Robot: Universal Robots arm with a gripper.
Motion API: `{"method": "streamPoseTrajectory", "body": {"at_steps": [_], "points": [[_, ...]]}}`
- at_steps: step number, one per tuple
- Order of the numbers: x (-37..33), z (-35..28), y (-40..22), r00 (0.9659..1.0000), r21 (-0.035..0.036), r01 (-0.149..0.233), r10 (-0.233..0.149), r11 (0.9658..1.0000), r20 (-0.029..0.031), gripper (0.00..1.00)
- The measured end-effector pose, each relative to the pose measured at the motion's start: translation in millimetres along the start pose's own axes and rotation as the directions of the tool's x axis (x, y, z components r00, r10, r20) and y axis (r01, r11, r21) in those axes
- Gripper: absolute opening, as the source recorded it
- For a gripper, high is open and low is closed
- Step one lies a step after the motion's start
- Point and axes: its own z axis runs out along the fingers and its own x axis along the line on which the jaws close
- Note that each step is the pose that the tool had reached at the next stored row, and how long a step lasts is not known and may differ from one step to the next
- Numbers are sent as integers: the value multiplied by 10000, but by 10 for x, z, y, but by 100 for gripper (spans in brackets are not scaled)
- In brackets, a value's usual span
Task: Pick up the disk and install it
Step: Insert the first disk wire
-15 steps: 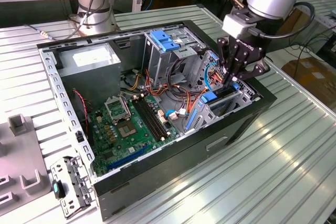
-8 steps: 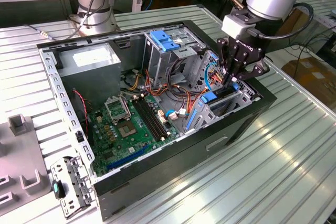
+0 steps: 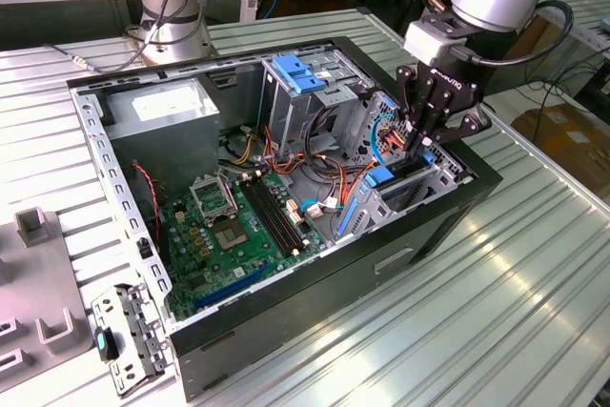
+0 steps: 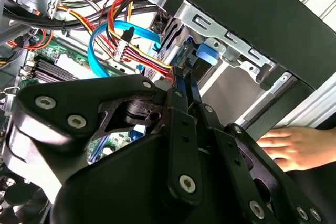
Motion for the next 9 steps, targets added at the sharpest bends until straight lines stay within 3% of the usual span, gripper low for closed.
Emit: {"method": "streamPoseTrajectory", "body": {"at_steps": [9], "points": [[-2,36,-1,10000,-16,-19,19,10000,2,16]]}}
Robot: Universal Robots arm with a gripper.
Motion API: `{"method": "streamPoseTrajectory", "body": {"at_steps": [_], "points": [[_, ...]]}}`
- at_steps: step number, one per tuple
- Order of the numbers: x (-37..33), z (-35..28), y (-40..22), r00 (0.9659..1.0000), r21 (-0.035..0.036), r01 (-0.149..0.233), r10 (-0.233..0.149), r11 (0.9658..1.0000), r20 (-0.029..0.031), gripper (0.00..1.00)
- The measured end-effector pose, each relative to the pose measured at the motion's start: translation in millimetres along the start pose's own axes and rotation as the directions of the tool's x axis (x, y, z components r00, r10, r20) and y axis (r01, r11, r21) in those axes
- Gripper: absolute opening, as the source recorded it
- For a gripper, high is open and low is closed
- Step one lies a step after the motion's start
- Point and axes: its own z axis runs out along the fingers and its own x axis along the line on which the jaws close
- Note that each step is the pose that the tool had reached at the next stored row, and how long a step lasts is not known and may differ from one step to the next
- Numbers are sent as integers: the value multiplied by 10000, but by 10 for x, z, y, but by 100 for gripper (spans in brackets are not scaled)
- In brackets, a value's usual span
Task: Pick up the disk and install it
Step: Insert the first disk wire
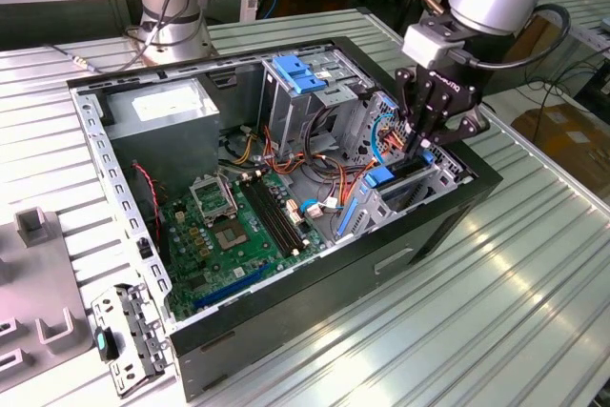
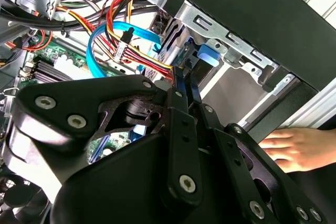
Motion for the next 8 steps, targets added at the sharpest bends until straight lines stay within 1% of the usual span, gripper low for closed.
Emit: {"method": "streamPoseTrajectory", "body": {"at_steps": [5,8], "points": [[-1,23,-1,10000,-9,-1,1,10000,-2,16],[-3,54,-1,10000,-38,-3,3,10000,0,16]]}}
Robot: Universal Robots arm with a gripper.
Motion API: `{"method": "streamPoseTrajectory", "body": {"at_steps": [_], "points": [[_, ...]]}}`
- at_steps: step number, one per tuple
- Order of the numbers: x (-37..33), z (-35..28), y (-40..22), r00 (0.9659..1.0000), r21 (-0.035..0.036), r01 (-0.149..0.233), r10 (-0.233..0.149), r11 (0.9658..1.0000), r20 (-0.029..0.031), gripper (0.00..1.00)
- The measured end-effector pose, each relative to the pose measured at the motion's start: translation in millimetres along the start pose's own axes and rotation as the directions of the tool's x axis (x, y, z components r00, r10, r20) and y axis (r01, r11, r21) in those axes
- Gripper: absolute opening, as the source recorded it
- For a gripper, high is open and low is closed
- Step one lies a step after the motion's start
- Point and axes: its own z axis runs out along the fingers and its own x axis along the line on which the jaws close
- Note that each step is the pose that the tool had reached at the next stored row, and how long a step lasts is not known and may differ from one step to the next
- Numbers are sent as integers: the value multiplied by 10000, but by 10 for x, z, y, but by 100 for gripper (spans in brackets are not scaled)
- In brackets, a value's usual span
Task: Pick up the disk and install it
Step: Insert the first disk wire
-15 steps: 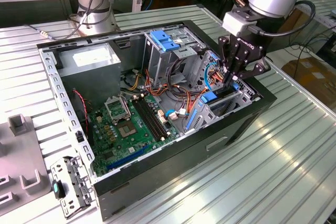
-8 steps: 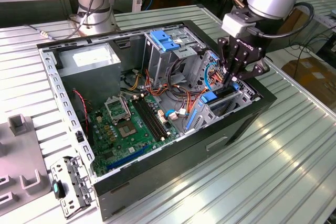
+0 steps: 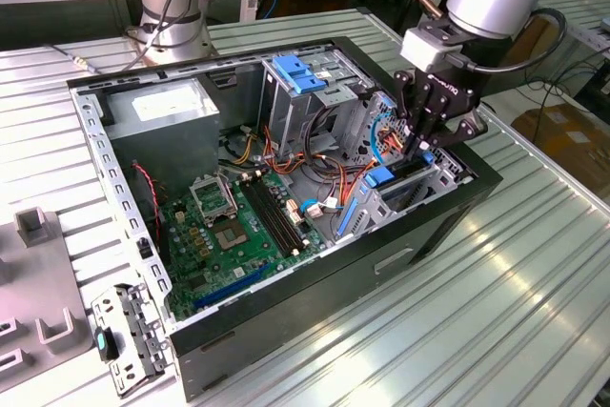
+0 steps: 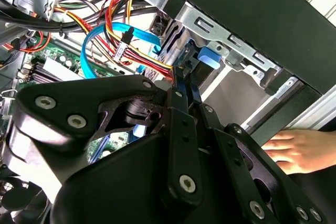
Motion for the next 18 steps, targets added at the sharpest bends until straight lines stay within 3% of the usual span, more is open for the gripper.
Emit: {"method": "streamPoseTrajectory", "body": {"at_steps": [7,9,11,14,17,18], "points": [[0,8,0,10000,3,-1,1,10000,8,16],[4,-50,1,10000,3,-2,2,10000,-1,24],[6,-91,2,10000,3,-2,2,10000,1,24],[6,-93,1,10000,4,-1,1,10000,2,24],[6,-94,1,10000,3,-1,1,10000,2,11],[6,-95,1,10000,3,-2,2,10000,1,11]]}}
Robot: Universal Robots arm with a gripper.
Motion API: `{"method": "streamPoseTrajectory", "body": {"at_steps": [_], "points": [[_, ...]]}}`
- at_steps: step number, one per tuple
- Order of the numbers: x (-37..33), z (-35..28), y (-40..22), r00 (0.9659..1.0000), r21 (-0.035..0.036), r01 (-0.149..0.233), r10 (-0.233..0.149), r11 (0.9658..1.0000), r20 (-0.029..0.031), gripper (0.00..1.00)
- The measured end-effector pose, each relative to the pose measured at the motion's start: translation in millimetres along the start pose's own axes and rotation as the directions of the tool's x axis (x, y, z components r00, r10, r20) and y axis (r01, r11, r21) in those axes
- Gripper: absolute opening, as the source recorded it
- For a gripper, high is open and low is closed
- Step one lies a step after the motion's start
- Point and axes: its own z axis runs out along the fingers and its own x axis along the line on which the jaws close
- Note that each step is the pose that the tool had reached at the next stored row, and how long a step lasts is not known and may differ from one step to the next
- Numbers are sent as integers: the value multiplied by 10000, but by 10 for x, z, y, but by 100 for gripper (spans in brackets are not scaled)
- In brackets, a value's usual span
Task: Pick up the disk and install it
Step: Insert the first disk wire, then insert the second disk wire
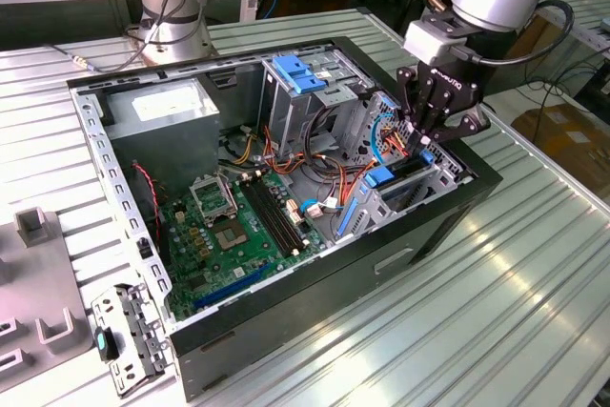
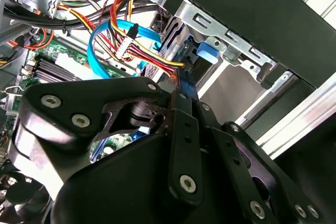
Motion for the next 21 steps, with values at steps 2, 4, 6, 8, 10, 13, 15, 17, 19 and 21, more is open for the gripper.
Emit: {"method": "streamPoseTrajectory", "body": {"at_steps": [2,4,6,8,10,13,15,17,19,21], "points": [[0,-1,0,10000,0,0,0,10000,-1,11],[0,-1,0,10000,0,0,0,10000,0,11],[0,-3,0,10000,0,0,0,10000,0,11],[0,-4,0,10000,0,0,0,10000,0,11],[0,-4,0,10000,0,0,0,10000,0,11],[0,-5,0,10000,0,0,0,10000,0,11],[0,-6,7,10000,-1,0,0,10000,-2,11],[0,-5,15,10000,0,0,0,10000,0,11],[-2,-5,50,10000,0,0,0,10000,-1,11],[-2,-2,90,10000,0,0,0,10000,1,11]]}}
